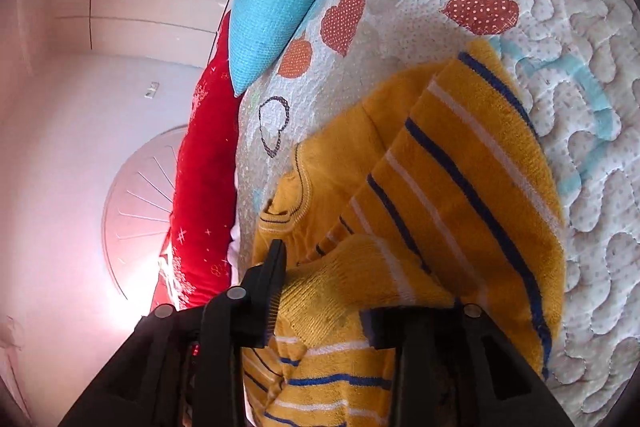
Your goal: Fold small clothes
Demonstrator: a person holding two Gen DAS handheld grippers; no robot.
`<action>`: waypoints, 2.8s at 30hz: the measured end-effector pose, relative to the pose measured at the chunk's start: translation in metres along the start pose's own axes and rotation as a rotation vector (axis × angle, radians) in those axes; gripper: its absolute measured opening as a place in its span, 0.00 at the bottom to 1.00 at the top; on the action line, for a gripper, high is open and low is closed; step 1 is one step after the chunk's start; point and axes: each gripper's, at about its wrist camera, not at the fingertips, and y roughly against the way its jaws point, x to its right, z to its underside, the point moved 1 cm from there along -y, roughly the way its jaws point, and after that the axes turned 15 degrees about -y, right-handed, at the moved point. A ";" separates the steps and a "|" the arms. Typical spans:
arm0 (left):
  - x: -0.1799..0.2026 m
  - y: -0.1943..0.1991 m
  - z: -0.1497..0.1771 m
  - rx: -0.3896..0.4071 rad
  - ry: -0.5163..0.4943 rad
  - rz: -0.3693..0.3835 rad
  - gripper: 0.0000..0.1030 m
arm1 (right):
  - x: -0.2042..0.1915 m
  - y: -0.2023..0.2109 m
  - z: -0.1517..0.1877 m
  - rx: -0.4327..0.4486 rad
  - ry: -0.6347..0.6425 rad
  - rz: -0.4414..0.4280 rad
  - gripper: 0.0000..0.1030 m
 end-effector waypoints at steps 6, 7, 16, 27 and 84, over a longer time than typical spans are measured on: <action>-0.011 0.022 -0.014 0.075 0.033 -0.047 0.69 | -0.006 -0.004 -0.009 0.012 -0.028 -0.034 0.54; -0.013 0.025 -0.014 0.073 0.026 -0.063 0.69 | -0.006 -0.004 -0.010 0.009 -0.045 -0.058 0.58; 0.000 0.050 0.019 0.039 -0.151 -0.184 0.69 | 0.008 0.005 -0.019 -0.012 -0.248 -0.241 0.73; -0.008 0.033 0.064 -0.026 -0.310 -0.417 0.69 | -0.027 0.039 0.025 -0.047 -0.028 -0.067 0.82; -0.055 0.090 0.092 0.139 -0.155 -0.411 0.88 | -0.124 -0.208 0.193 -0.017 0.970 0.719 0.54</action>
